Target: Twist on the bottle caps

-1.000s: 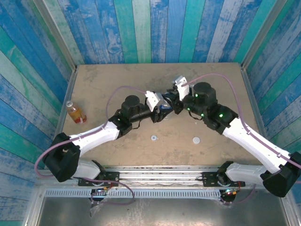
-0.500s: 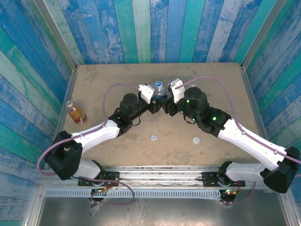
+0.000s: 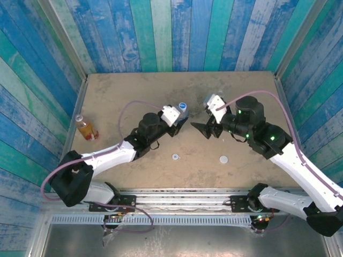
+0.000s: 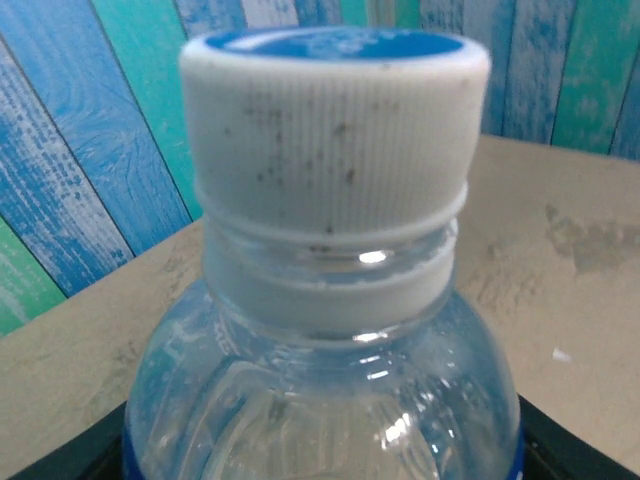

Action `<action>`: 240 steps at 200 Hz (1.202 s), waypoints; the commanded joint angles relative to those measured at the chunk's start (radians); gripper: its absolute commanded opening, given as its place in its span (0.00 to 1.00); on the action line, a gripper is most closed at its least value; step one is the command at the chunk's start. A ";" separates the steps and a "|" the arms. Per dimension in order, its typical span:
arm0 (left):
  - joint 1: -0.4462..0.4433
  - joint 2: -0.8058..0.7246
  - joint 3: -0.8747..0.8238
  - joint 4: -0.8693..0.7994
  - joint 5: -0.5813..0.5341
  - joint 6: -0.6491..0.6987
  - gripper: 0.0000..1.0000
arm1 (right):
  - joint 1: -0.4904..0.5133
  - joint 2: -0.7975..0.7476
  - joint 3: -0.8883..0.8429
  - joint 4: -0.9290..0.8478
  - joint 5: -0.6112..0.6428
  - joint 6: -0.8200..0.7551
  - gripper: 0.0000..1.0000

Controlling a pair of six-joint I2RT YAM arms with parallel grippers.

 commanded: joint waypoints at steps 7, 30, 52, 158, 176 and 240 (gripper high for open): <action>-0.060 -0.079 -0.049 -0.021 -0.108 0.181 0.00 | -0.030 0.056 0.107 -0.220 -0.065 -0.335 0.90; -0.073 -0.123 -0.120 0.052 -0.133 0.214 0.00 | -0.064 0.153 0.236 -0.382 -0.068 -0.488 0.88; -0.083 -0.153 -0.146 0.052 -0.117 0.246 0.00 | -0.063 0.221 0.296 -0.441 -0.068 -0.556 0.80; -0.083 -0.151 -0.145 0.015 -0.026 0.308 0.00 | 0.037 0.396 0.366 -0.435 -0.068 -0.607 0.51; -0.083 -0.150 -0.145 0.016 -0.025 0.306 0.00 | 0.039 0.408 0.366 -0.430 -0.090 -0.610 0.50; -0.083 -0.146 -0.155 0.036 -0.023 0.305 0.00 | 0.042 0.447 0.382 -0.428 -0.111 -0.602 0.37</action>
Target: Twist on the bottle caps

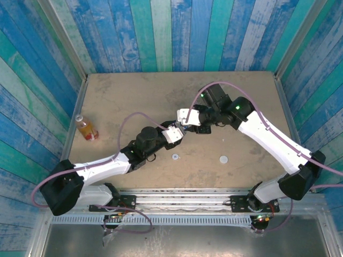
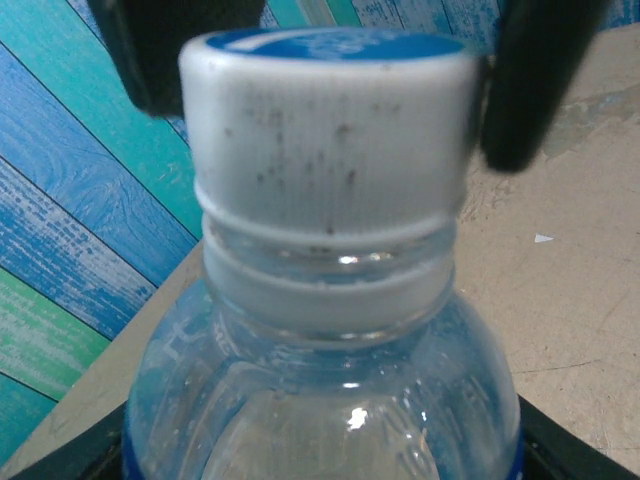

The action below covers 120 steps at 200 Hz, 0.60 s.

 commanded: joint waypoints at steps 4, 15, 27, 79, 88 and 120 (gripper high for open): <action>-0.005 -0.019 0.000 0.026 0.008 0.013 0.00 | 0.005 0.010 0.033 -0.008 -0.028 0.000 0.36; -0.004 -0.010 0.001 0.036 -0.002 0.018 0.00 | 0.005 0.011 0.033 -0.006 -0.027 0.007 0.32; -0.004 0.006 -0.001 0.060 -0.023 0.026 0.00 | 0.007 0.013 0.036 -0.004 -0.029 0.027 0.28; -0.005 0.157 0.020 0.272 -0.215 0.103 0.00 | 0.010 -0.021 -0.092 0.282 0.069 0.615 0.04; -0.004 0.186 0.027 0.299 -0.234 0.133 0.00 | 0.011 -0.029 -0.121 0.338 0.121 0.771 0.05; -0.005 0.243 0.029 0.364 -0.248 0.179 0.00 | 0.014 -0.035 -0.162 0.340 0.296 1.292 0.02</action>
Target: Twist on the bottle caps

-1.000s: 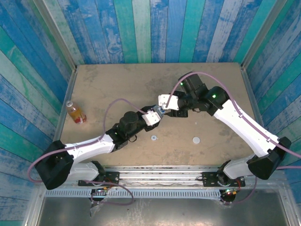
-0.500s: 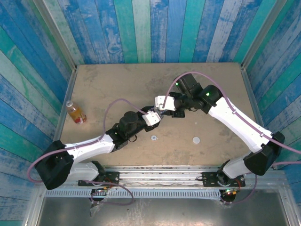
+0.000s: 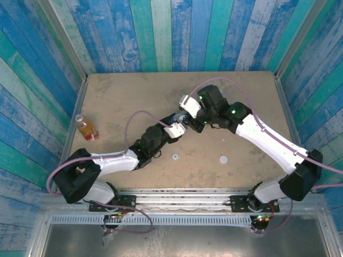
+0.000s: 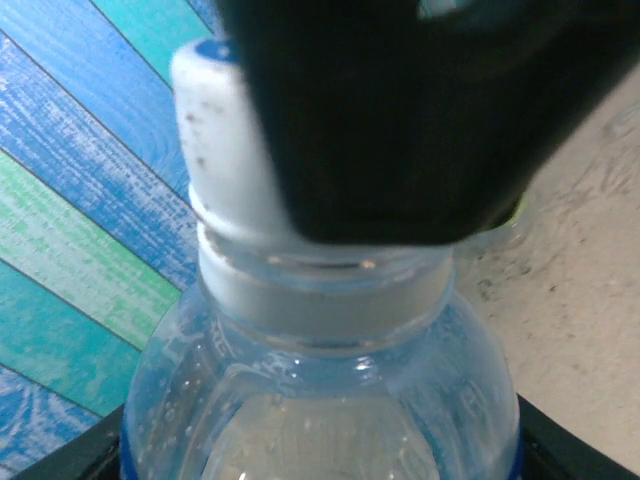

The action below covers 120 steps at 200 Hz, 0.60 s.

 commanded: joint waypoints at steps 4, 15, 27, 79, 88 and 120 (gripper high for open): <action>-0.009 0.050 0.023 0.107 -0.028 0.085 0.00 | 0.011 -0.017 -0.020 0.081 0.140 0.574 0.03; -0.008 0.047 0.021 0.089 -0.017 0.084 0.00 | 0.011 -0.019 -0.019 0.079 0.100 0.610 0.08; -0.008 0.029 0.020 0.045 0.005 0.071 0.00 | 0.007 -0.024 -0.009 0.079 0.054 0.541 0.18; -0.008 -0.059 -0.019 -0.069 0.158 0.030 0.00 | -0.045 -0.099 0.069 -0.069 -0.082 -0.031 0.63; -0.009 -0.071 -0.025 -0.082 0.201 0.036 0.00 | -0.046 -0.112 0.082 -0.105 -0.144 -0.145 0.67; -0.008 -0.138 -0.016 -0.182 0.375 0.010 0.00 | -0.035 -0.165 0.088 -0.245 -0.224 -0.561 0.74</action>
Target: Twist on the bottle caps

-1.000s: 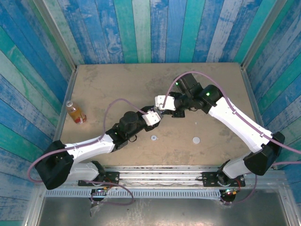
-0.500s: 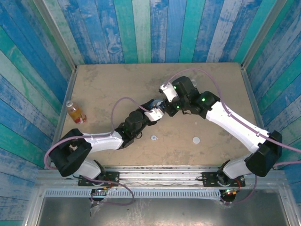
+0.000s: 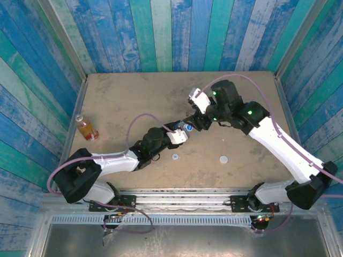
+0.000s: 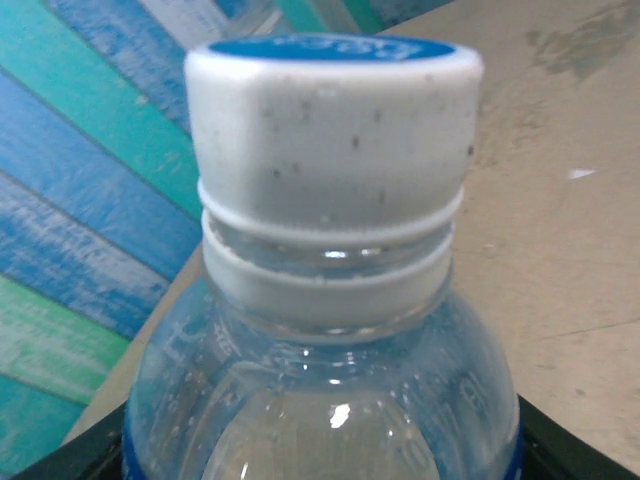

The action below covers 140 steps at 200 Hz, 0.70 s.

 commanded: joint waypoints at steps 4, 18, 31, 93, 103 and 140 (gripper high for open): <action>-0.004 -0.117 0.004 -0.075 0.198 -0.028 0.00 | 0.014 -0.047 0.026 -0.173 -0.072 -0.433 0.74; -0.004 -0.124 0.018 -0.112 0.289 -0.040 0.00 | 0.031 -0.055 0.041 -0.235 -0.046 -0.533 0.73; -0.004 -0.125 0.032 -0.132 0.340 -0.053 0.00 | 0.060 -0.051 0.062 -0.297 0.003 -0.594 0.69; -0.004 -0.124 0.034 -0.109 0.376 -0.074 0.00 | 0.152 0.018 0.125 -0.392 0.095 -0.636 0.54; -0.005 -0.125 0.031 -0.108 0.372 -0.074 0.00 | 0.156 0.031 0.126 -0.392 0.099 -0.637 0.52; -0.004 -0.155 0.021 -0.091 0.368 -0.079 0.00 | 0.162 0.056 0.127 -0.402 0.106 -0.641 0.51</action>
